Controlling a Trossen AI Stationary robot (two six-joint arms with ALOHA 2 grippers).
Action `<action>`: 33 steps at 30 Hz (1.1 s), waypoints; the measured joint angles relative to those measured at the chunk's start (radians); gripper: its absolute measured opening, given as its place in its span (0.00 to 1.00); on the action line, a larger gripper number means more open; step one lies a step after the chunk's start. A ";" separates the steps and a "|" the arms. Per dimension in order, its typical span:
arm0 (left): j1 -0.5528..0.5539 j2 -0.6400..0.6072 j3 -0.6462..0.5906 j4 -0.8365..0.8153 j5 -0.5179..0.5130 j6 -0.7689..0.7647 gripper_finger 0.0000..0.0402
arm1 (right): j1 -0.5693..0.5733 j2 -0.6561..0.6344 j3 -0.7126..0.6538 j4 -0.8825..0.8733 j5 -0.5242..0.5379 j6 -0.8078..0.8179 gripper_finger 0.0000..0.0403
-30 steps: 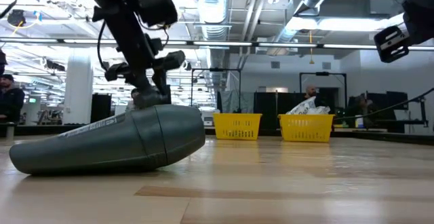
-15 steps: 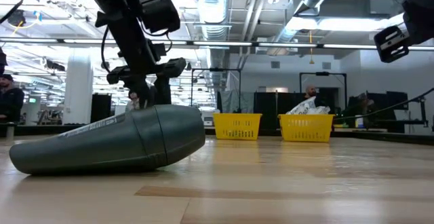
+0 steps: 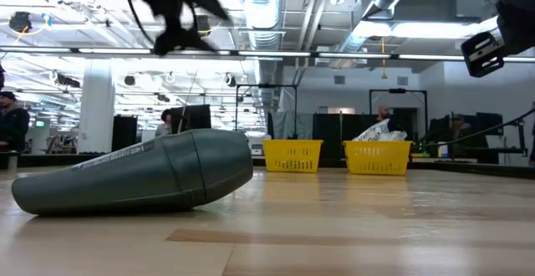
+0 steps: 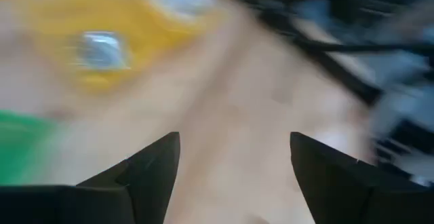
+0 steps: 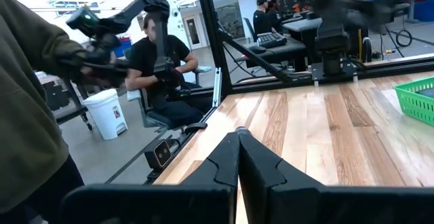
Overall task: Pick & Place Travel size toiletries
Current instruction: Put the black deodorant into the green bin
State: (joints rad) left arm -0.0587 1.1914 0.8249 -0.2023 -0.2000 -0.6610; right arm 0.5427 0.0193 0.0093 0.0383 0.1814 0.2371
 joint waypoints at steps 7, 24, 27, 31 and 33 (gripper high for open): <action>-0.393 -0.011 0.000 0.248 -0.032 0.030 0.67 | 0.000 0.000 0.000 0.000 0.000 0.000 0.00; -0.640 0.336 -0.002 0.316 -0.178 0.128 0.68 | 0.000 0.000 0.000 0.000 0.000 0.000 0.00; -0.640 0.392 -0.002 0.340 -0.178 0.129 0.68 | 0.000 0.000 0.000 0.000 0.000 0.000 0.00; -0.623 0.459 -0.002 0.355 -0.177 0.115 0.68 | 0.000 0.000 0.000 0.000 0.000 0.000 0.00; -0.611 0.487 -0.002 0.365 -0.178 0.093 0.68 | 0.000 0.000 0.000 0.000 0.000 0.000 0.00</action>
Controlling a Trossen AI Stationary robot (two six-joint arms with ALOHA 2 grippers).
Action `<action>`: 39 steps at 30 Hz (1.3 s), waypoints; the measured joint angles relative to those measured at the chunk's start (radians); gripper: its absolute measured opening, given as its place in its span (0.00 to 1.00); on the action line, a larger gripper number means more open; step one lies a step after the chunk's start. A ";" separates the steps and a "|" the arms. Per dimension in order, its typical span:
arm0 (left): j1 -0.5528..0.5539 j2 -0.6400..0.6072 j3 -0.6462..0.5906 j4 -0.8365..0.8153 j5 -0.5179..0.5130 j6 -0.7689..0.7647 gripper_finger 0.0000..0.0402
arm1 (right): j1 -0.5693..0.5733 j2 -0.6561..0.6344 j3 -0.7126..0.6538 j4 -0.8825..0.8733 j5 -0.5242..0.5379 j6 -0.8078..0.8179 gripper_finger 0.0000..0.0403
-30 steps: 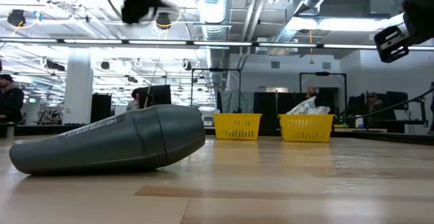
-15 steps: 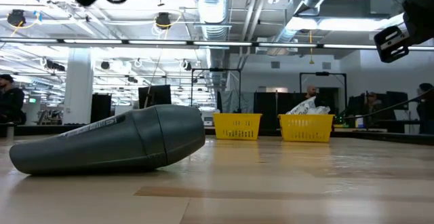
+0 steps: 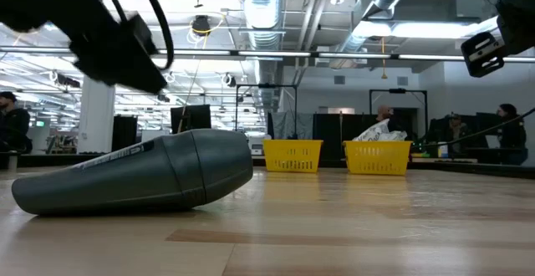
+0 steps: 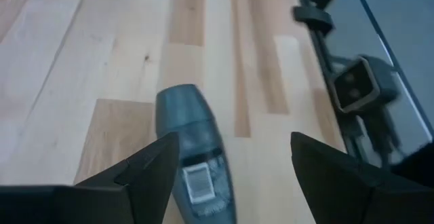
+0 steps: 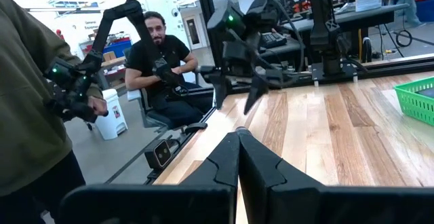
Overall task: Pick & Place Travel size toiletries
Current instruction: Put the black deodorant into the green bin
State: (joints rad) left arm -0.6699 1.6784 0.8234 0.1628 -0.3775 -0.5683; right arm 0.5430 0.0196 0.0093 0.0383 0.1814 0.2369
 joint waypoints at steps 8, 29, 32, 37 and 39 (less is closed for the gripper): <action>0.026 0.064 -0.001 0.049 -0.001 -0.127 0.68 | 0.000 0.000 0.000 0.000 0.000 0.000 0.00; 0.024 0.186 -0.002 0.066 -0.079 -0.176 0.68 | 0.000 0.000 0.000 0.000 0.000 0.000 0.00; 0.024 0.227 0.005 0.086 -0.091 -0.174 0.68 | 0.000 0.000 0.000 0.000 0.000 0.000 0.00; 0.026 0.285 0.009 0.107 -0.124 -0.211 0.68 | 0.000 0.000 0.000 0.000 0.000 0.000 0.00; 0.028 0.292 0.009 0.108 -0.135 -0.239 0.65 | 0.000 0.000 0.000 0.000 0.000 0.000 0.00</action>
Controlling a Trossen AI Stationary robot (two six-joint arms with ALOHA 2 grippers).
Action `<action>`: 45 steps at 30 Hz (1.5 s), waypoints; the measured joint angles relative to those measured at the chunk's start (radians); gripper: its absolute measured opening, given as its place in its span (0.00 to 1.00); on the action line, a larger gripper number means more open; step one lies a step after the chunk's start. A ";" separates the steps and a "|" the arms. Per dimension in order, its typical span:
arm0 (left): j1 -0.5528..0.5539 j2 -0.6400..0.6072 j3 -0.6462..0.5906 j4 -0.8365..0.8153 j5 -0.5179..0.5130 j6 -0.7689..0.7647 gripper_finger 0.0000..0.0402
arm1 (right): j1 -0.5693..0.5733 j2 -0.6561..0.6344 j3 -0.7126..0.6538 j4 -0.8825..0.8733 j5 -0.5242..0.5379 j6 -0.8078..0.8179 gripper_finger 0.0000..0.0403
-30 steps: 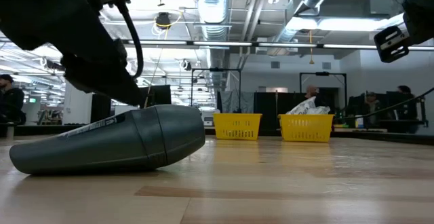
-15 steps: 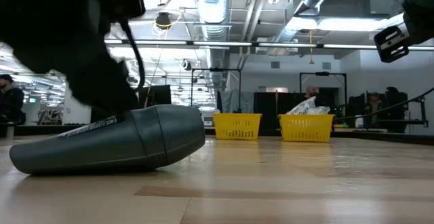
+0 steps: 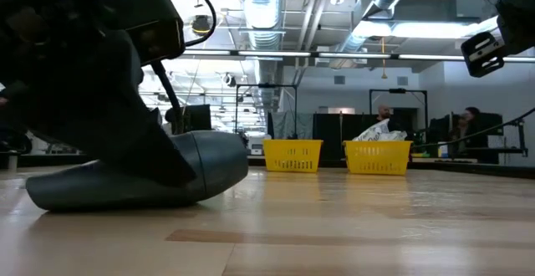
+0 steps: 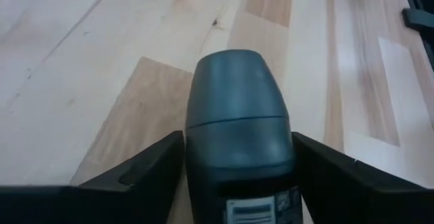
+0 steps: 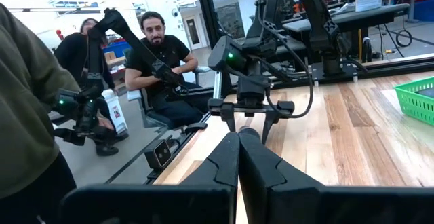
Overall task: Pick & Place Travel size toiletries
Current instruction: Put the black deodorant into the green bin
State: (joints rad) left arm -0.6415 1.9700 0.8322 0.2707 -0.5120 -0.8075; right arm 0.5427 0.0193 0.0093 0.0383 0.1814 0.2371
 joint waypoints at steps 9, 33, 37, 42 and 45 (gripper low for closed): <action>0.011 0.001 -0.002 -0.001 -0.004 -0.015 0.51 | 0.000 0.000 0.000 0.000 0.000 0.000 0.00; 0.386 -0.636 -0.010 -0.380 -0.413 0.123 0.51 | 0.000 0.000 0.000 0.000 0.000 0.000 0.00; 0.520 -0.680 -0.011 -0.393 -0.443 0.173 0.51 | 0.000 0.000 0.000 0.000 0.000 0.000 0.00; 0.641 -0.622 -0.011 -0.419 -0.438 0.141 0.51 | 0.000 0.000 0.000 0.000 0.000 0.000 0.00; 0.671 -0.551 -0.011 -0.417 -0.432 0.076 0.51 | 0.000 0.000 0.000 0.000 0.000 0.000 0.00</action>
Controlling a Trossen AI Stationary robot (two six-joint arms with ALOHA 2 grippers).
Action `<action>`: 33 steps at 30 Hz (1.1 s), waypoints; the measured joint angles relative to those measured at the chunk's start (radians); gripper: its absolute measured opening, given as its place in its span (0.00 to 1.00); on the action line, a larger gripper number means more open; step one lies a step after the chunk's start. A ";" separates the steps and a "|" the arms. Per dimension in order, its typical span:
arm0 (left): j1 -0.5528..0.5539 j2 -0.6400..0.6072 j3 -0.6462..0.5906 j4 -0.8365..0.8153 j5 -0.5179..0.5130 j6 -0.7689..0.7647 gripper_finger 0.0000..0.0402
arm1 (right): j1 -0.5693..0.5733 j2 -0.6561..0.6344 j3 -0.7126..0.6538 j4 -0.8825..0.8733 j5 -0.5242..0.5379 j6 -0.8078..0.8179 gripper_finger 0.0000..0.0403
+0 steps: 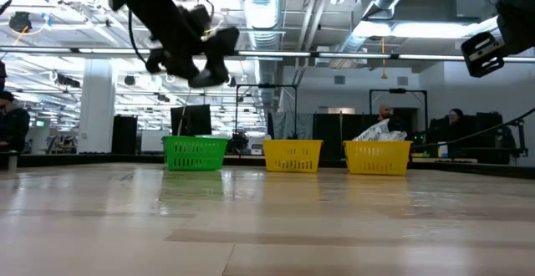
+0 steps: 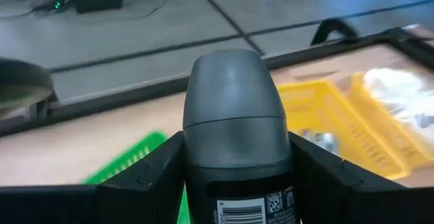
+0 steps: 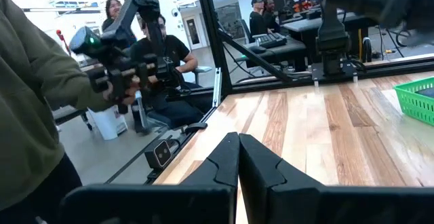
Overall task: Pick & Place Travel size toiletries
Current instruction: Put the black deodorant into the green bin, then return to Home Position
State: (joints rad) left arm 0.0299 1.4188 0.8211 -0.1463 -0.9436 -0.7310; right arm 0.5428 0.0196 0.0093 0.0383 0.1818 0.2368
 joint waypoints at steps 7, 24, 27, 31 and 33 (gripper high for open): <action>0.040 0.156 0.000 -0.004 0.001 -0.166 0.51 | 0.000 0.000 0.000 0.000 0.000 0.000 0.00; 0.160 0.264 0.002 0.002 0.111 -0.189 0.68 | 0.000 0.000 0.000 0.000 0.000 0.000 0.00; 0.170 0.237 0.002 0.004 0.148 -0.157 0.76 | 0.000 0.000 0.000 0.000 0.000 0.000 0.00; 0.173 0.116 0.002 -0.002 0.298 -0.149 0.83 | 0.000 0.000 0.000 0.000 0.000 0.000 0.00; 0.152 0.020 0.002 0.000 0.364 -0.133 0.83 | 0.000 0.000 0.000 0.000 0.000 0.000 0.00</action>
State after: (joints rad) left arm 0.1823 1.4389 0.8227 -0.1460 -0.5792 -0.8642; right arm 0.5426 0.0196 0.0097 0.0383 0.1815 0.2371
